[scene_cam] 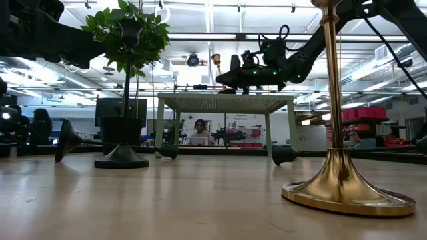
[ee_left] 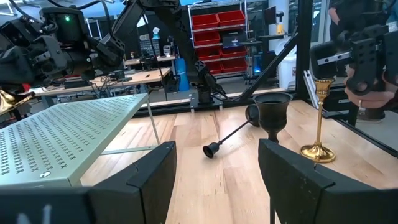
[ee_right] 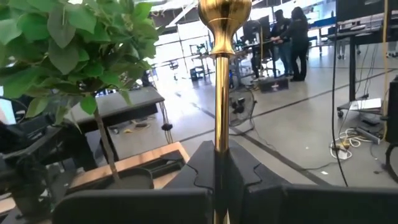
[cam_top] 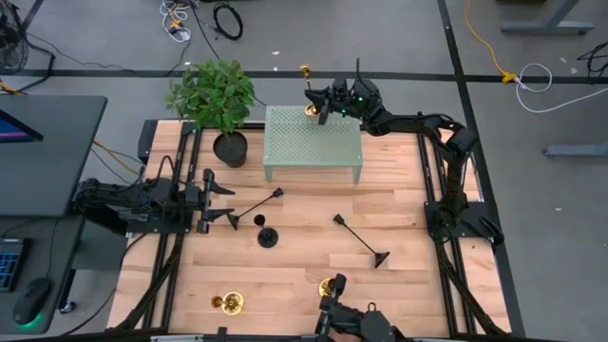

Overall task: Pick & Place candle stick holders
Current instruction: Put the top gold candle holder on the shelf

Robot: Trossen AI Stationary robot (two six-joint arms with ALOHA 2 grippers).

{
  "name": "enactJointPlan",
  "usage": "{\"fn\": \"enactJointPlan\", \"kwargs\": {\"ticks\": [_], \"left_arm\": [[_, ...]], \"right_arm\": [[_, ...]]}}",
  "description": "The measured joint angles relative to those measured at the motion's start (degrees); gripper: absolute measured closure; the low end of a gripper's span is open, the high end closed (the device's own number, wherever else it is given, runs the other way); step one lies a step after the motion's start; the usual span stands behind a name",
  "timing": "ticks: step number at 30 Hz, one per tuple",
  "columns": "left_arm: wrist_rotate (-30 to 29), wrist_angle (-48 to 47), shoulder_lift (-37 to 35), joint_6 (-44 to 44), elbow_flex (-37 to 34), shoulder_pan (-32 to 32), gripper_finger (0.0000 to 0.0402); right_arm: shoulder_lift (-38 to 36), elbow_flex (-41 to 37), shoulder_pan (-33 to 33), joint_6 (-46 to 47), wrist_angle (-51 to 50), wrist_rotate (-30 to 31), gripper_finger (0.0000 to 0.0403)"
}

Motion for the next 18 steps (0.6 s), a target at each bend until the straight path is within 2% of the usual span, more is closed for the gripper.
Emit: {"fn": "enactJointPlan", "kwargs": {"ticks": [18], "left_arm": [[0.0,0.0,0.0,0.0,0.0,0.0,0.0175]], "right_arm": [[0.0,0.0,2.2,-4.4,-2.8,7.1,0.0398]]}}
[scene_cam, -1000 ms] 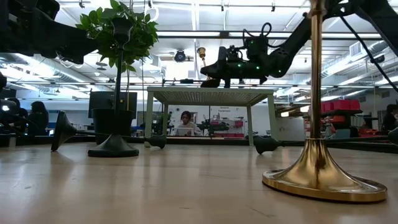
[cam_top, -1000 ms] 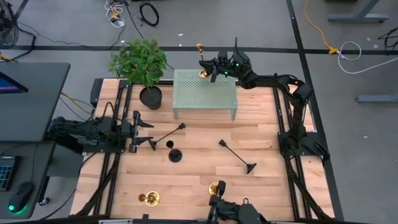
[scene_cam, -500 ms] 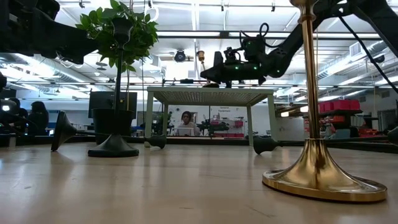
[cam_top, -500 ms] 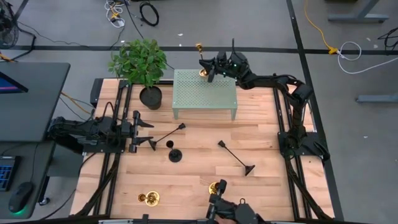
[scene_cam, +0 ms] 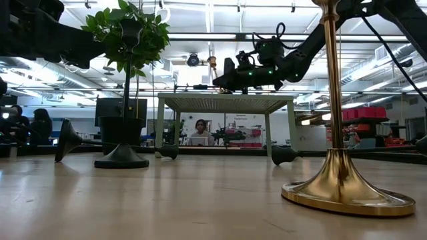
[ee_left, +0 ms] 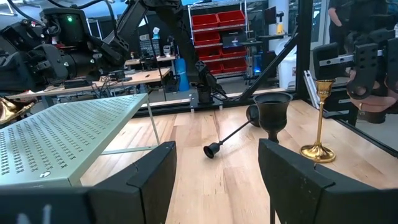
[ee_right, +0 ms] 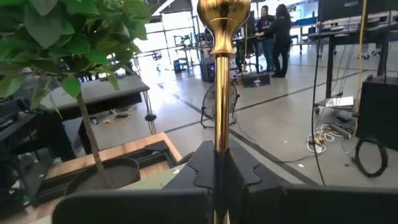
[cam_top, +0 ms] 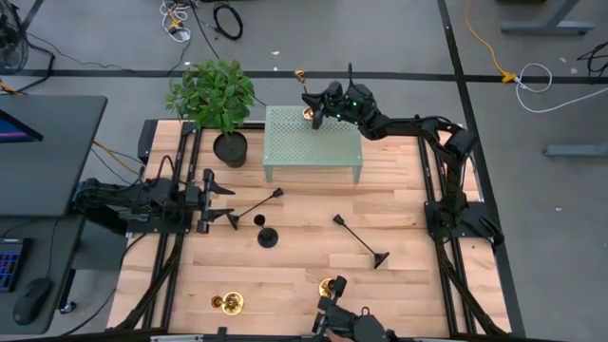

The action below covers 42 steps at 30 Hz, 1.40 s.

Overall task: Pick & Place candle stick holders
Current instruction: Put the top gold candle holder on the shelf

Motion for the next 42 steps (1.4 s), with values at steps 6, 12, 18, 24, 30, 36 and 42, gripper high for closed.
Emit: {"fn": "enactJointPlan", "kwargs": {"ticks": [6,12,18,24,30,36,42], "left_arm": [[0.0,0.0,0.0,0.0,0.0,0.0,0.0175],[0.0,0.0,0.0,0.0,0.0,0.0,0.0175],[0.0,0.0,0.0,0.0,0.0,0.0,0.0175],[0.0,0.0,0.0,0.0,0.0,0.0,0.0175],[0.0,0.0,0.0,0.0,0.0,0.0,0.0175],[0.0,0.0,0.0,0.0,0.0,0.0,0.0175],[0.0,0.0,0.0,0.0,0.0,0.0,0.0175]], "right_arm": [[0.0,0.0,0.1,0.0,-0.2,1.9,0.0398],[0.0,0.0,1.3,-2.1,-0.7,3.5,0.0398],[-0.1,0.0,2.0,-3.0,-1.5,6.3,0.0398],[-0.1,0.0,2.7,-3.9,-1.9,7.6,0.0398],[-0.1,0.0,2.6,-4.2,-2.0,7.7,0.0387],[-0.1,0.0,2.6,-4.4,-2.2,7.5,0.0386],[-0.1,0.0,2.6,-4.5,-2.4,7.2,0.0379]]}}
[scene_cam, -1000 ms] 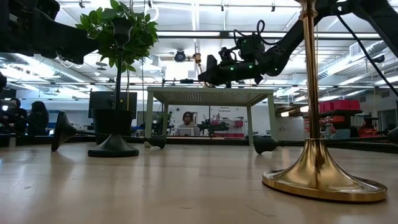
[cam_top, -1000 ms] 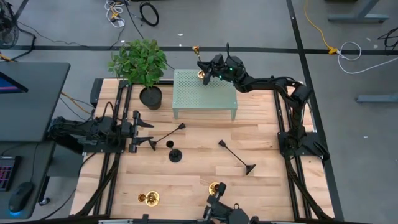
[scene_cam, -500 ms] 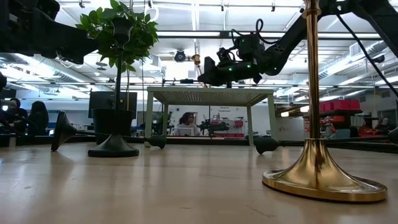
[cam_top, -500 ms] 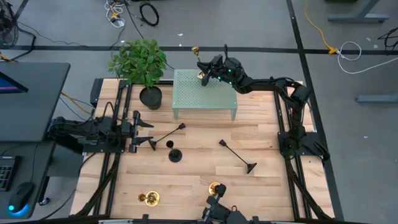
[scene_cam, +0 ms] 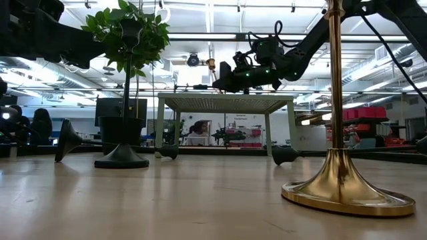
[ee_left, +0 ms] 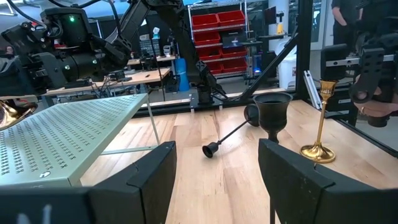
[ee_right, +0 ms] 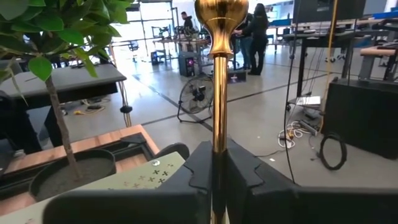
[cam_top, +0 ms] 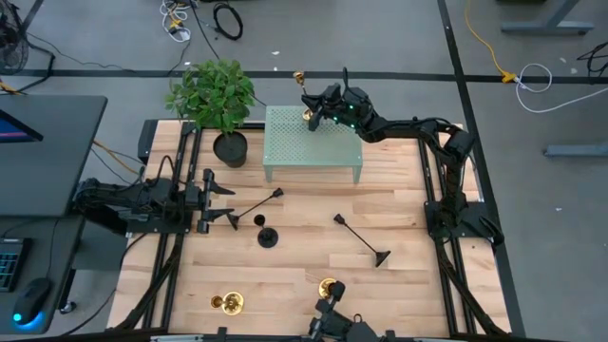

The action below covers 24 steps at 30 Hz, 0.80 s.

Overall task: Pick & Place candle stick holders
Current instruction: Put the top gold candle holder on the shelf

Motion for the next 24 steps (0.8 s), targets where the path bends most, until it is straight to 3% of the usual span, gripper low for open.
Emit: {"fn": "enactJointPlan", "kwargs": {"ticks": [24], "left_arm": [[0.0,0.0,0.0,-0.1,0.0,0.0,0.0175]], "right_arm": [[0.0,0.0,0.0,-1.1,-1.4,0.0,0.0373]]}}
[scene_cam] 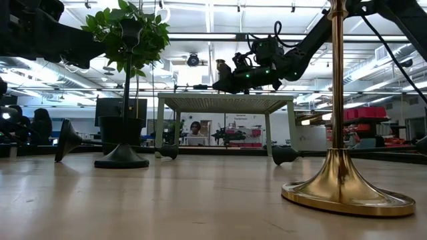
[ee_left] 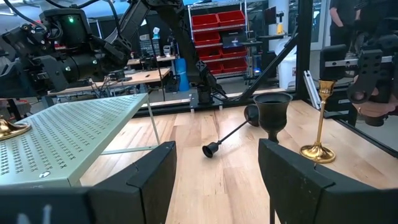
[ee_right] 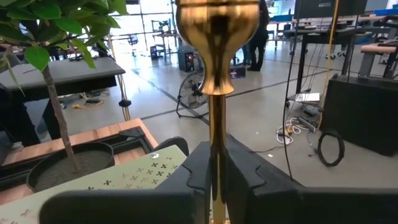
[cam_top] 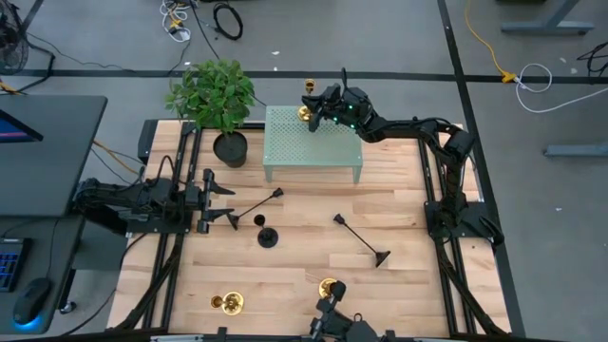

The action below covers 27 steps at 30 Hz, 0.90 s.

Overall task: Pick & Place candle stick holders
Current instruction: Put the top gold candle holder on the shelf, then put the right gold candle holder on the shelf

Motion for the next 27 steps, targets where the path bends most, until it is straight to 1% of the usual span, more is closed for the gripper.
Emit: {"fn": "enactJointPlan", "kwargs": {"ticks": [9,13,17,27], "left_arm": [[0.0,0.0,0.0,0.0,0.0,0.0,0.0175],[0.0,0.0,0.0,0.0,0.0,0.0,0.0175],[0.0,0.0,0.0,0.0,0.0,0.0,0.0175],[0.0,0.0,0.0,0.0,0.0,0.0,0.0175]], "right_arm": [[0.0,0.0,0.0,0.0,-0.4,0.0,0.0372],[0.0,0.0,0.0,0.0,-0.5,0.0,0.0366],[0.0,0.0,0.0,0.1,-0.7,0.0,0.0343],[-0.1,0.0,0.0,0.1,-1.0,0.0,0.0265]]}}
